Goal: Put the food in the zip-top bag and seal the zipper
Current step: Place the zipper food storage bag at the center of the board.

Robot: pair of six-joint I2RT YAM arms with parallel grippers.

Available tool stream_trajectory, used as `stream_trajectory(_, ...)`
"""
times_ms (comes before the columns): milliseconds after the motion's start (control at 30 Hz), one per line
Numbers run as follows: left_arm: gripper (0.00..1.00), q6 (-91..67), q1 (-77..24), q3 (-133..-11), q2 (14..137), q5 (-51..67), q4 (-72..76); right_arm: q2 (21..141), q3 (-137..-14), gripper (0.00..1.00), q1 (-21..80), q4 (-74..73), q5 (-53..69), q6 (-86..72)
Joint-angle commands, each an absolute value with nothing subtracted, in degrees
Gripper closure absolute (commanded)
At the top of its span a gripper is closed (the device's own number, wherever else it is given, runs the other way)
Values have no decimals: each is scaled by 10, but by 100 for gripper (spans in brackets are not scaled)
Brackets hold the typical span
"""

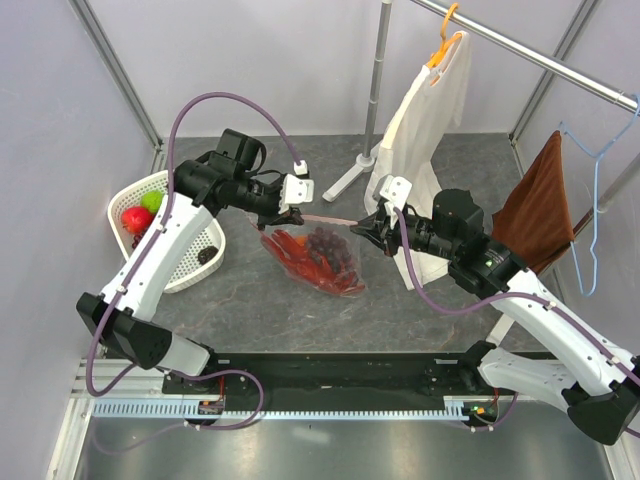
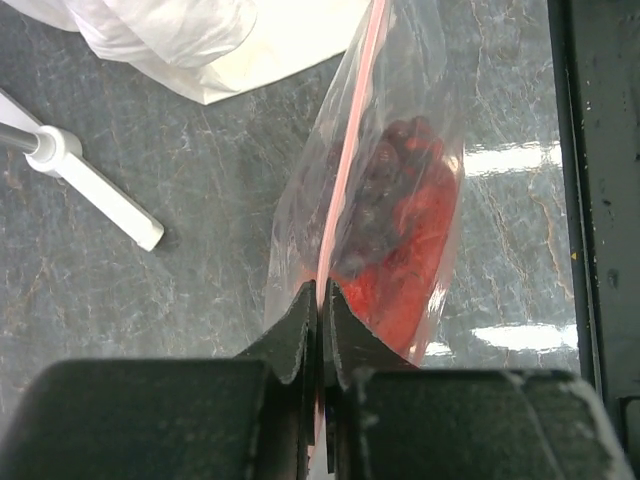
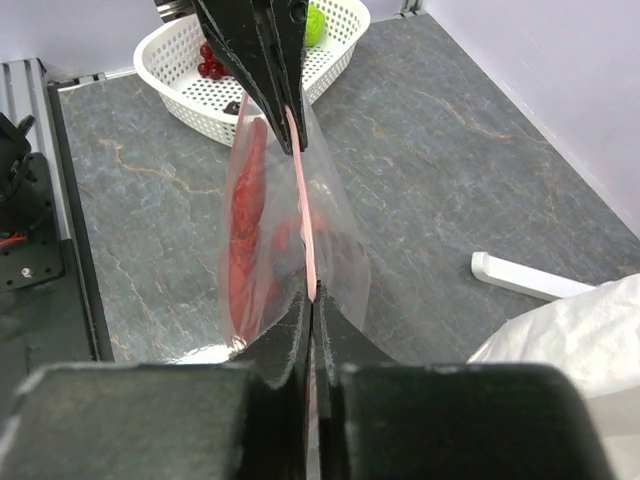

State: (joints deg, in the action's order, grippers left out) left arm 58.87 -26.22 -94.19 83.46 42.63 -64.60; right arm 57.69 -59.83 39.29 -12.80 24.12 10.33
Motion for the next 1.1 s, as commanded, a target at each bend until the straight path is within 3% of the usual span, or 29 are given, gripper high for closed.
stream_trajectory(0, 98, 561, -254, -969, 826, 408, -625, 570, -615, 80, 396, -120, 233, 85)
stream_trajectory(67, 98, 560, -241, -989, 832, 399, -608, 570, -614, 57, 396, -120, 203, 50)
stream_trajectory(100, 98, 563, -236, -998, 837, 382, -602, 570, -617, 34, 396, -120, 192, 39)
stream_trajectory(167, 98, 565, -219, -1040, 861, 367, -585, 572, -626, 9, 395, -124, 154, 11)
stream_trajectory(200, 98, 564, -213, -1075, 874, 357, -581, 573, -629, 4, 393, -127, 136, 1)
stream_trajectory(400, 98, 571, -183, -1207, 974, 317, -549, 584, -651, 2, 371, -134, 127, -35)
stream_trajectory(567, 98, 606, -176, -1204, 1026, 263, -494, 595, -664, 2, 351, -139, 134, -54)
stream_trajectory(767, 98, 599, -175, -1090, 991, 260, -493, 585, -668, 2, 340, -162, 134, -47)
stream_trajectory(1067, 98, 512, -242, -770, 818, 357, -495, 577, -655, 2, 337, -182, 131, -59)
